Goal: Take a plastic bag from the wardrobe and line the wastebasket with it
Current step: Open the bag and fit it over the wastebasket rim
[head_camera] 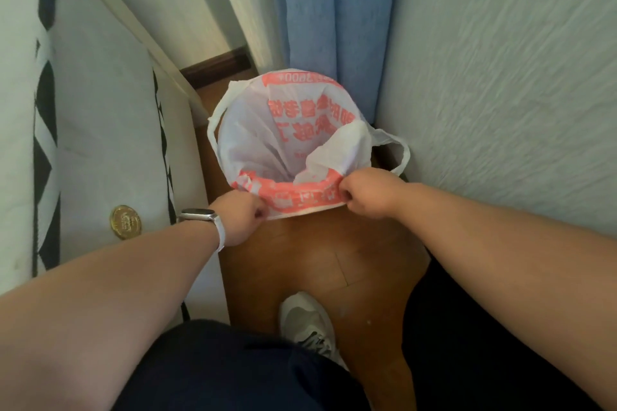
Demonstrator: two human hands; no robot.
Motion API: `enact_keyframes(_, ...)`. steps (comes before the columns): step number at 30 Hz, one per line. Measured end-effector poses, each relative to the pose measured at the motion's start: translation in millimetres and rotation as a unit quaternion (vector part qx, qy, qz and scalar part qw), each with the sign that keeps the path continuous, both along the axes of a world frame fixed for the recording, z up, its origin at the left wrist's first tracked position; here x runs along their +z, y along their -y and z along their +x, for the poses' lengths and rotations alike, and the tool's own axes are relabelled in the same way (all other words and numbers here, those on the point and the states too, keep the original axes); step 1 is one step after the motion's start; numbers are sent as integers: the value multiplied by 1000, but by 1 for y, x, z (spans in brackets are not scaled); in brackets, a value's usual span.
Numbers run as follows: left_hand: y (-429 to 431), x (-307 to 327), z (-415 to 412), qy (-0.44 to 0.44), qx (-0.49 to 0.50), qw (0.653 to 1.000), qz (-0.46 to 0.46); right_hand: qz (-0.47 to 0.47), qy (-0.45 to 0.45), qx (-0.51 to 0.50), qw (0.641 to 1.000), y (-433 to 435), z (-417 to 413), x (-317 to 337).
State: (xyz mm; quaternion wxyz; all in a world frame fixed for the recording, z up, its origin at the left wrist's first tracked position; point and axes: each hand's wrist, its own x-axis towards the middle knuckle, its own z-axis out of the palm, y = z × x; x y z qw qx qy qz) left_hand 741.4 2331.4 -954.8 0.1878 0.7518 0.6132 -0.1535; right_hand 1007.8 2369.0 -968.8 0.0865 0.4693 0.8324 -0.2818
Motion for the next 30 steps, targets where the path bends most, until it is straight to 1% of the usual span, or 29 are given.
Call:
enact_keyframes(1, 0, -1, 1, 2, 0, 1000, -10, -3, 3, 0, 1000, 0, 0, 0)
enact_keyframes(3, -1, 1, -1, 9, 18, 1000, -1, -2, -14, -16, 1000, -1, 3, 2)
enact_keyframes(8, -2, 17, -4, 47, 64, 995, 58, -18, -66, -55, 996, -2, 5, 10)
enact_keyframes(10, -3, 26, 2, 49, 81, 991, 100, -11, -91, -79, 993, -2, 5, 16)
enact_keyframes(13, -10, 37, 11, 87, 134, 974, 161, 23, -113, -122, 986, -4, 5, 22)
enact_keyframes(15, -17, 40, 15, 121, 162, 960, 194, 75, -132, -153, 977, -7, 3, 25)
enact_keyframes(18, -37, 42, 19, 133, 174, 945, 242, 143, -167, -204, 954, -16, -4, 26)
enact_keyframes(20, -53, 39, 17, 116, 183, 943, 253, 157, -171, -236, 944, -25, -9, 24)
enact_keyframes(22, -67, 31, 9, 99, 211, 939, 251, 140, -166, -256, 942, -36, -13, 18)
enact_keyframes(23, -71, 27, 5, 107, 234, 934, 248, 125, -167, -267, 941, -40, -15, 13)
enact_keyframes(26, -73, 12, -3, 178, 294, 915, 211, 64, -190, -309, 930, -49, -15, -2)
enact_keyframes(27, -72, 7, -4, 209, 314, 904, 203, 53, -203, -321, 924, -50, -16, -6)
enact_keyframes(30, -67, -3, -2, 306, 372, 854, 194, 38, -223, -344, 911, -52, -21, -15)
